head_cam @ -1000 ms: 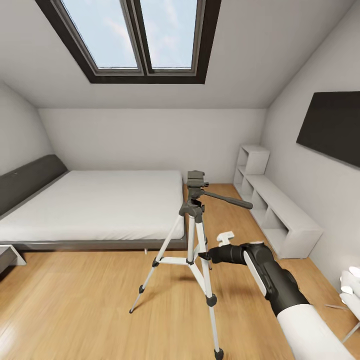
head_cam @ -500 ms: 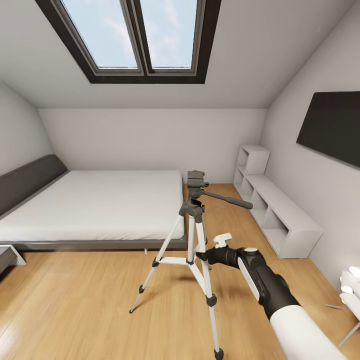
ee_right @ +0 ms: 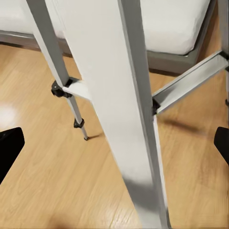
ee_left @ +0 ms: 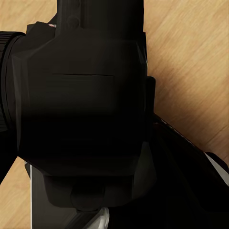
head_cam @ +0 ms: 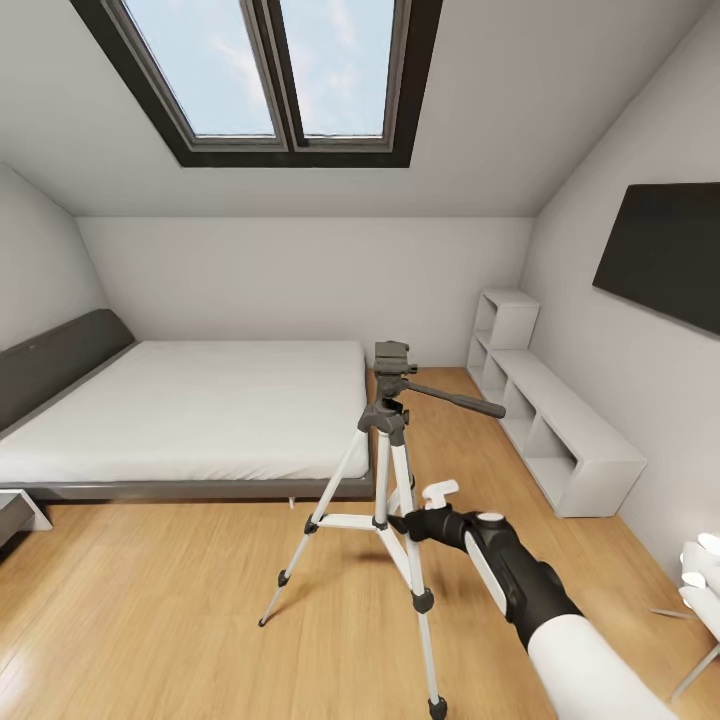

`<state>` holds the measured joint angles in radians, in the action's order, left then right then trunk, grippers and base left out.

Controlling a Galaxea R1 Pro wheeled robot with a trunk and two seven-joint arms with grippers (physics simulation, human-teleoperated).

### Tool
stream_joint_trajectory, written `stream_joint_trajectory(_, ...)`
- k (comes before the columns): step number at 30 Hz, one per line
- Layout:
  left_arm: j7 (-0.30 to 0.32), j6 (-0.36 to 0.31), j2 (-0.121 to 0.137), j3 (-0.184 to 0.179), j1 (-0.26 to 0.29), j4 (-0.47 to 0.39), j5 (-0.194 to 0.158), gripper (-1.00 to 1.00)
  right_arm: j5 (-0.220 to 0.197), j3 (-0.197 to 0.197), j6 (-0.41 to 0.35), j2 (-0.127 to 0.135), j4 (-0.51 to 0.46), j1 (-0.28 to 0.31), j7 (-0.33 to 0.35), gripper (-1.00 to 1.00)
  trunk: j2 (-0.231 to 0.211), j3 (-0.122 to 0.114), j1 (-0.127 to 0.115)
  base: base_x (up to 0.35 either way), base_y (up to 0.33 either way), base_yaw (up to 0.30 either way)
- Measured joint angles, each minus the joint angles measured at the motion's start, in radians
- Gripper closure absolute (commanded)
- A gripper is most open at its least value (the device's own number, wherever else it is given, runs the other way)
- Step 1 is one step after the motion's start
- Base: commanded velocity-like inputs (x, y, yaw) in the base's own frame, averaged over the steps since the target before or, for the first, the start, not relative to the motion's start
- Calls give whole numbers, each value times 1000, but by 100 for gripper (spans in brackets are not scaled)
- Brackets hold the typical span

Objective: Attach the digital camera to the camera tripod in the bedroom.

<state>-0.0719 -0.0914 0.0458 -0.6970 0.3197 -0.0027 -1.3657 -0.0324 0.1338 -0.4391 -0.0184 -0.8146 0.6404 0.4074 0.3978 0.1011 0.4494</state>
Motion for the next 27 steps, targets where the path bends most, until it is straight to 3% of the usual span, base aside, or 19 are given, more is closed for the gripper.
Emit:
stream_joint_trajectory(11,0,0,0,0,0,0,1,100,-6,-1,44,-5,40,0,-34,-100,0,0,0,0,0,0)
stream_joint_trajectory(27,0,0,1,0,0,0,0,100,-6,-3,92,-33,57,1,-38,-100,0,0,0,0,0,0)
